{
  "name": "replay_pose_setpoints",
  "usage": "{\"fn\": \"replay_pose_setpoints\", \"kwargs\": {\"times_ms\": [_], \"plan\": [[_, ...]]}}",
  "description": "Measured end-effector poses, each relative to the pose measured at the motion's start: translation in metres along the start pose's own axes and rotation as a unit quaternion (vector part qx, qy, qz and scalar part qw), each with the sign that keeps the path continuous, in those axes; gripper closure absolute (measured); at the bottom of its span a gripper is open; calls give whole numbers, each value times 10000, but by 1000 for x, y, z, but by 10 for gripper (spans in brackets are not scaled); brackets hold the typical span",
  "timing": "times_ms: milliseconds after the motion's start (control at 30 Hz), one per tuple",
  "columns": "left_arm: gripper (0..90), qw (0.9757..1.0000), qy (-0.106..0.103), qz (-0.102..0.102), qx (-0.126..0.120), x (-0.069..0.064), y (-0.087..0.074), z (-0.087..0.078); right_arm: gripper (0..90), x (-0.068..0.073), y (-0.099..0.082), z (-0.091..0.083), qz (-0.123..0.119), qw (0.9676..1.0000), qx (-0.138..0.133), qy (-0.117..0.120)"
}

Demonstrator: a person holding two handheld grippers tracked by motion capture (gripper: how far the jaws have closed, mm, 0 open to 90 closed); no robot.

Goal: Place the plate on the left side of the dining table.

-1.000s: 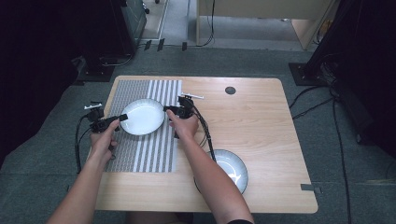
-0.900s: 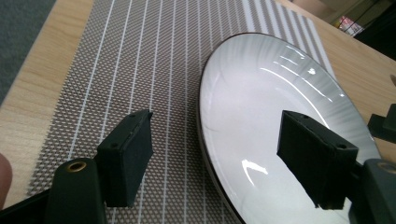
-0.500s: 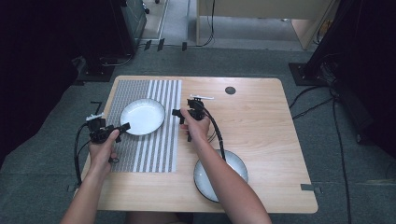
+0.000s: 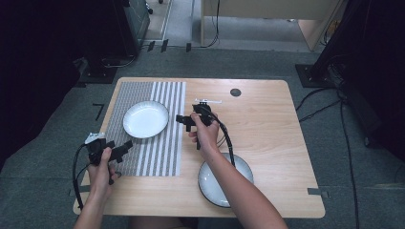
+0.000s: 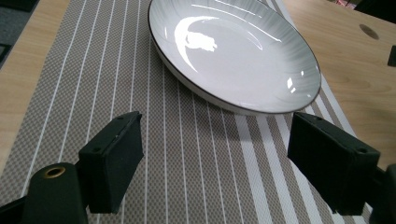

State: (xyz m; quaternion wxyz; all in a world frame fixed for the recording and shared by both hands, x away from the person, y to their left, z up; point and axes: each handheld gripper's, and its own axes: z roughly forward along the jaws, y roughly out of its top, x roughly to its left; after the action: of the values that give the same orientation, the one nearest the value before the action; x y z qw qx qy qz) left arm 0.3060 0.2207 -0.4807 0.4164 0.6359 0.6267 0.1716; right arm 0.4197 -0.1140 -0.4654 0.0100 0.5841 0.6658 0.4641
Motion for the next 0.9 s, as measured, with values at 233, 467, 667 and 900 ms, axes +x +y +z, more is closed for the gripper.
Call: {"fn": "replay_pose_setpoints", "kwargs": {"times_ms": [233,467,667,900], "plan": [[179,9995,128,275,86,-5,-24,-15,321,1,-4,-16,-197,9998,-52,-44],[179,9996,141,202,129,-9,-50,-32,314,-6,-11,-28,-399,9991,-78,-142],[179,9991,205,355,141,-6,-55,-37,316,-12,-18,-36,-349,9992,-84,-177],[178,9967,434,623,285,-1,-62,-39,307,-17,-24,-54,-531,9984,-150,-101]]}}
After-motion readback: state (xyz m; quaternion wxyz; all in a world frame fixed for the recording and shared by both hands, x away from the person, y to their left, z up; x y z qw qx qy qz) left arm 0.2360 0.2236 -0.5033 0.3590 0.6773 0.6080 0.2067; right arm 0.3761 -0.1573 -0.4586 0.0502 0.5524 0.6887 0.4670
